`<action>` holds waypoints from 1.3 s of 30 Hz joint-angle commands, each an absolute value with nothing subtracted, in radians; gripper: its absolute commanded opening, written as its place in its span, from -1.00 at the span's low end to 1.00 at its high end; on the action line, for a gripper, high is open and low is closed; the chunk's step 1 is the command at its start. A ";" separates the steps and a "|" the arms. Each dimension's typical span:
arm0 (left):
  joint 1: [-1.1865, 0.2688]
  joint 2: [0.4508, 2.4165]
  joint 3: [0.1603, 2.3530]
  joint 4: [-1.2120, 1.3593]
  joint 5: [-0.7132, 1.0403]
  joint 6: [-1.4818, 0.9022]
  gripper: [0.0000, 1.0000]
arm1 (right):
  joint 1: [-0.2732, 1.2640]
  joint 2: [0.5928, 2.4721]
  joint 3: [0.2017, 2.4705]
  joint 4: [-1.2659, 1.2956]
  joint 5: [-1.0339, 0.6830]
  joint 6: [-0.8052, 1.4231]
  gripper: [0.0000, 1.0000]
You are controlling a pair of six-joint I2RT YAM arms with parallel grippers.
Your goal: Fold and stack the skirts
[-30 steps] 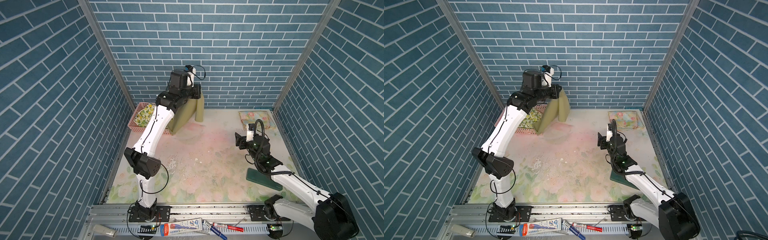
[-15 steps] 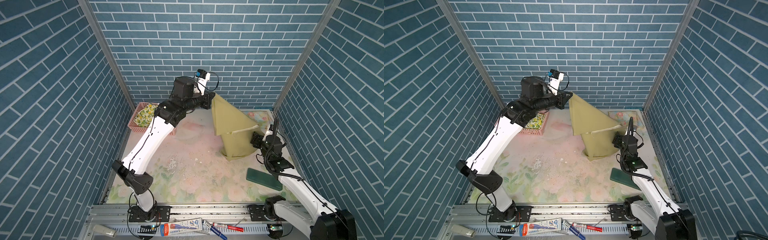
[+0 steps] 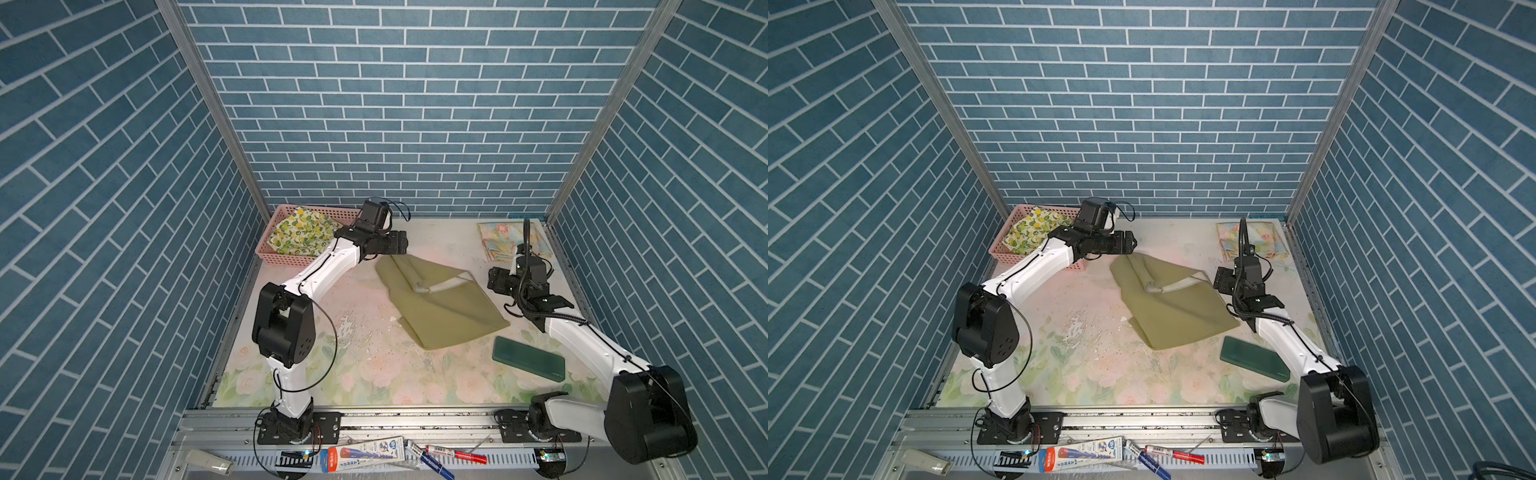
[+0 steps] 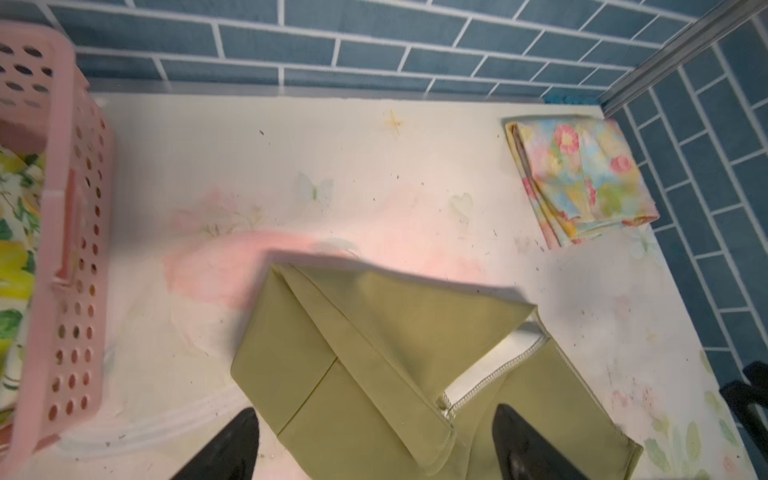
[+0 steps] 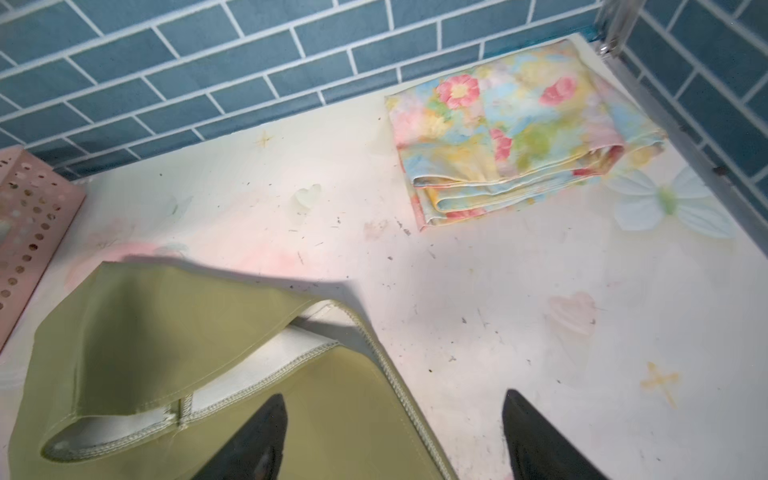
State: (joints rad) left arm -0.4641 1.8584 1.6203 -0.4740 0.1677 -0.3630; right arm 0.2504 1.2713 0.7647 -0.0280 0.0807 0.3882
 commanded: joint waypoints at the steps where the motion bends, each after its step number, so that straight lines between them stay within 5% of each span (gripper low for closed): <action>1: -0.491 1.788 1.562 -0.472 0.117 -0.358 0.76 | 0.247 1.308 0.810 -0.080 -0.014 0.400 0.62; 12: -0.551 1.703 1.319 -0.482 0.009 -0.367 0.70 | 0.301 1.379 0.840 -0.019 -0.229 0.374 0.58; 24: -0.517 1.506 1.123 -0.445 0.000 -0.446 0.68 | 0.592 1.635 0.984 0.145 -0.126 0.316 0.65; 39: -0.426 1.387 0.954 -0.360 0.045 -0.487 0.69 | 0.678 1.940 1.232 0.102 -0.101 0.327 0.56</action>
State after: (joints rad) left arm -0.4355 1.4025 0.9703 -0.3943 0.0326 -0.4744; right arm 0.6720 1.8977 1.1820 0.1196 -0.1268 0.3359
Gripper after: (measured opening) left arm 0.844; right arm 0.786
